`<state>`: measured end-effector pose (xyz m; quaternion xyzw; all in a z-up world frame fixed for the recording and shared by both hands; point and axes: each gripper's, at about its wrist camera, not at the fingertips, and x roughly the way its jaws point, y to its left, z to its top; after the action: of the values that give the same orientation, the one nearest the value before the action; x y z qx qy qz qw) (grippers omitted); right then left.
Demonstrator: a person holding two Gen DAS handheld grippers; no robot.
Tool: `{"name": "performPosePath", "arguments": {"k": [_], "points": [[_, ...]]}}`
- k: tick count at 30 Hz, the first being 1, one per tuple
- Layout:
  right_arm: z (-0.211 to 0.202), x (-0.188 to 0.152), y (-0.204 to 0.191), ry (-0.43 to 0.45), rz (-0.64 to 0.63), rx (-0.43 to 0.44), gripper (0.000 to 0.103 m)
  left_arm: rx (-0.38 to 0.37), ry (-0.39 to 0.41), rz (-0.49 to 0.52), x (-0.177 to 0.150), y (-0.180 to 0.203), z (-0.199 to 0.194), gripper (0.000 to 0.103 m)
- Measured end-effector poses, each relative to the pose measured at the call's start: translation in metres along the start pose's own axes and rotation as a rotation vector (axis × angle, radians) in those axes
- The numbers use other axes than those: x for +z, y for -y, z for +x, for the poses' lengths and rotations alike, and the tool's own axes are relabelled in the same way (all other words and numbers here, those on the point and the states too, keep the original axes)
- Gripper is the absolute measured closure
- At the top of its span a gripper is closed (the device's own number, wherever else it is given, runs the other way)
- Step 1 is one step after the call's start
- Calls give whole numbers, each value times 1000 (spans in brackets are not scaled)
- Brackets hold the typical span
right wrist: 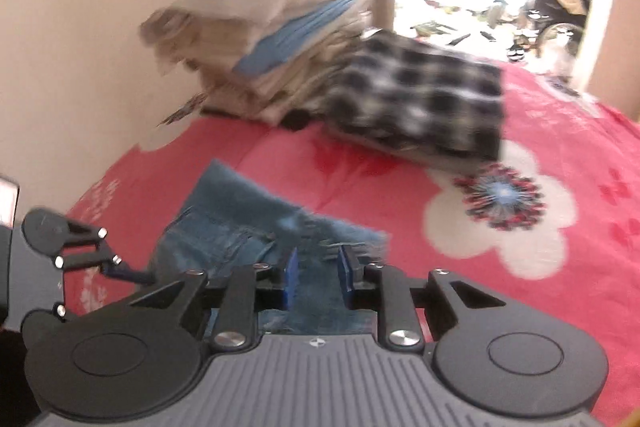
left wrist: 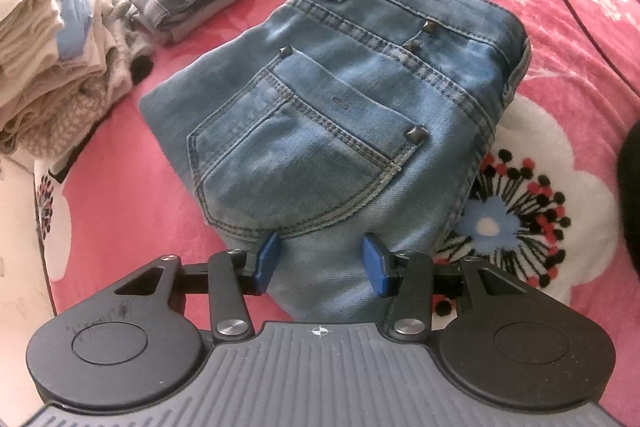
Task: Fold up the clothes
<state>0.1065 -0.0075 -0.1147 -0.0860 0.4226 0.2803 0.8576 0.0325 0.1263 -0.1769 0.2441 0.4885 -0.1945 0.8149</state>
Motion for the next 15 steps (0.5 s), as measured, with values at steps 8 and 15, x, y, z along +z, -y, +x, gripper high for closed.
{"name": "performPosePath", "arguments": {"k": [8, 15], "points": [[26, -65, 1, -82, 38, -26, 81, -48, 33, -23, -3, -8, 0, 59], [26, -71, 9, -84, 100, -30, 81, -166, 170, -163, 15, -61, -33, 58]]}}
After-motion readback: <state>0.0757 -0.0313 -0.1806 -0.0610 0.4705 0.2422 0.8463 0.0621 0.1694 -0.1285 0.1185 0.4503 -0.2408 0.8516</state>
